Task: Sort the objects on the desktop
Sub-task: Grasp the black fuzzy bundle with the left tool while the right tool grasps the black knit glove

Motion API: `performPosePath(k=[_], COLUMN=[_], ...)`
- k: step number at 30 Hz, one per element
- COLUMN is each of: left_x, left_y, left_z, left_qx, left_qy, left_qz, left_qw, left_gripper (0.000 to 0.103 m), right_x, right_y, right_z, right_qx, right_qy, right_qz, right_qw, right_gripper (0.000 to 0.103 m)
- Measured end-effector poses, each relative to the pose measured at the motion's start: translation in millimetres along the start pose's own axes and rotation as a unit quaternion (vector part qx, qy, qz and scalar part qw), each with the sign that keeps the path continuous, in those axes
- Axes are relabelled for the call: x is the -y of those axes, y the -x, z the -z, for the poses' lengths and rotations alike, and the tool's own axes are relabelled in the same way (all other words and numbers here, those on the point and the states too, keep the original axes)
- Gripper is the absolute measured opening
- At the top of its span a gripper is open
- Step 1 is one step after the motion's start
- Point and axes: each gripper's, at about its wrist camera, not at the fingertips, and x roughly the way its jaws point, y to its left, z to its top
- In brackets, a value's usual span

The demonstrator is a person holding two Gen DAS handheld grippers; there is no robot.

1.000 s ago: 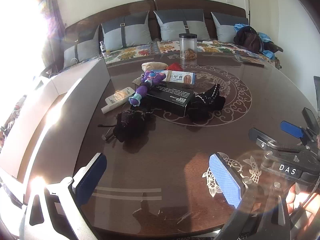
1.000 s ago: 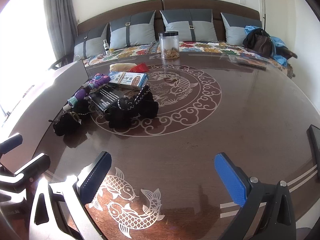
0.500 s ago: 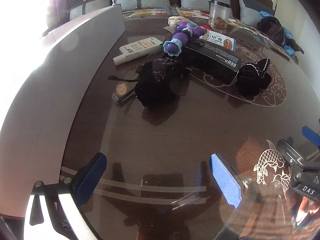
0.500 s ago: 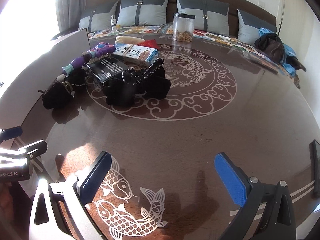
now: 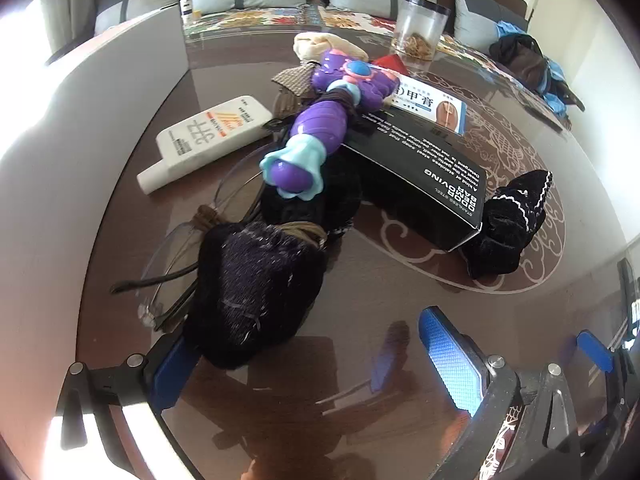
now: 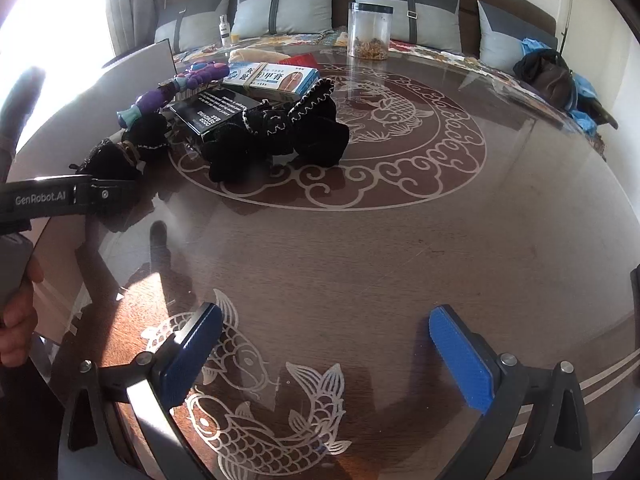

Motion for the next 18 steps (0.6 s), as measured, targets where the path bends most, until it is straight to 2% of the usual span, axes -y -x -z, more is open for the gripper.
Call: performPosePath(k=[1,2,3,4,6,7,9,12,14,15,18], left_x=[6.4,12.0,18.8,25.0,30.1,31.7,27.5,17.5,12.1,12.0,17.0], left_y=[-1.0,-0.4,2.0,4.4,11.9,17.1,27.2,33.7,35.0,35.3,34.6], left_z=[-1.7,-1.3,1.5,6.0,15.3,22.2,34.9,41.2,41.0,38.9,26.5], left_qx=[-0.003,0.002,0.009,0.015,0.018,0.013,0.000,0.003,0.011,0.018,0.034], left_qy=[-0.017,-0.035,-0.056,-0.077,-0.108,-0.121,-0.123,-0.099,-0.081,-0.070,-0.043], left_qz=[0.004,0.007,0.002,-0.006,0.019,0.035,0.066,0.051,0.048,0.048,0.066], left_qw=[0.9999,0.9994,0.9984,0.9969,0.9938,0.9920,0.9902,0.9938,0.9954,0.9962,0.9964], left_gripper=[0.102,0.097,0.080,0.068,0.053,0.049,0.049,0.052,0.060,0.065,0.070], right_x=[-0.2,-0.3,0.1,0.2,0.5,0.6,0.0,0.0,0.3,0.7,0.7], right_y=[0.3,0.5,0.3,0.6,0.0,-0.3,-0.2,-0.3,-0.2,-0.5,-0.7], right_z=[0.7,1.4,2.0,2.8,3.1,2.8,3.0,3.3,4.2,4.4,4.0], right_qx=[0.003,0.007,0.012,0.016,0.023,0.024,0.026,0.027,0.033,0.035,0.032], right_qy=[0.000,0.001,0.003,0.006,0.010,0.011,0.012,0.012,0.010,0.009,0.008], right_qz=[0.000,0.000,-0.001,-0.003,-0.006,-0.007,-0.007,-0.008,-0.007,-0.006,-0.006], right_qw=[1.000,1.000,1.000,1.000,1.000,1.000,1.000,1.000,0.999,0.999,0.999], right_gripper=[0.103,0.103,0.103,0.103,0.103,0.103,0.103,0.103,0.103,0.103,0.103])
